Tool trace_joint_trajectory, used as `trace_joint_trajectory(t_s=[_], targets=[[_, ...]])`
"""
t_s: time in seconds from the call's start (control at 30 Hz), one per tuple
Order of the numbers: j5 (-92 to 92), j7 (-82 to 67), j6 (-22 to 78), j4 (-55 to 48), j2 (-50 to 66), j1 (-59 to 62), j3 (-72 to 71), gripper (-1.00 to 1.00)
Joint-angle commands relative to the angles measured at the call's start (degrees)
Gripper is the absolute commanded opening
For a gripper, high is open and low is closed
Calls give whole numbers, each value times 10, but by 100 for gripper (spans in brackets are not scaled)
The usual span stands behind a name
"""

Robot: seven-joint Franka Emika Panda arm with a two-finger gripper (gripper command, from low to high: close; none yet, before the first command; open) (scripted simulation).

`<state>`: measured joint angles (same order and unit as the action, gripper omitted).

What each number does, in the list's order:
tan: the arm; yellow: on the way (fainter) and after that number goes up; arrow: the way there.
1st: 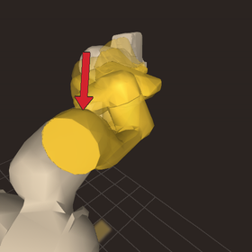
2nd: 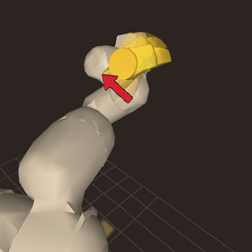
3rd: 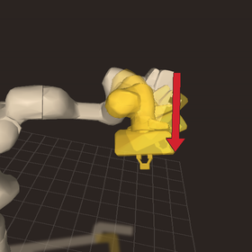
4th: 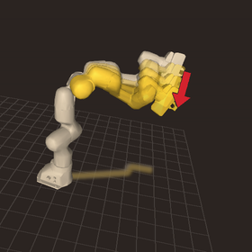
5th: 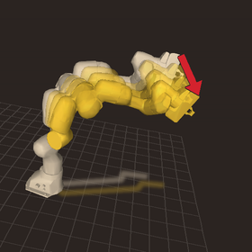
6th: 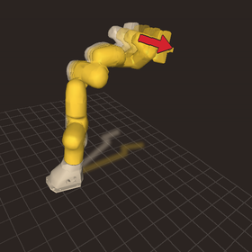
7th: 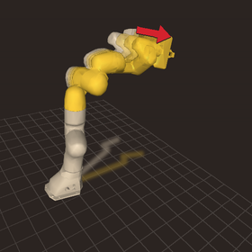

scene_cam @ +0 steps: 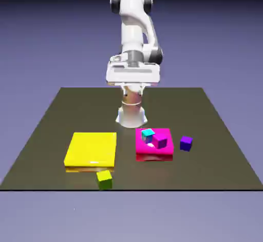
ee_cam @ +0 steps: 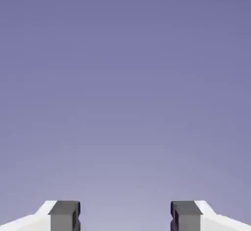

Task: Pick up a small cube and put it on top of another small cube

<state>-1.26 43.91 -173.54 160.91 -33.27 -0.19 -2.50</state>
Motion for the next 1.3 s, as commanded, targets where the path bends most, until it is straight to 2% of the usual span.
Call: trace_joint_trajectory(t_s=[0.0, 1.27], targets=[[-10, 12, 4, -1, -5, 4, -21, 0], [-408, 469, 150, -29, -199, 163, -810, 0]])
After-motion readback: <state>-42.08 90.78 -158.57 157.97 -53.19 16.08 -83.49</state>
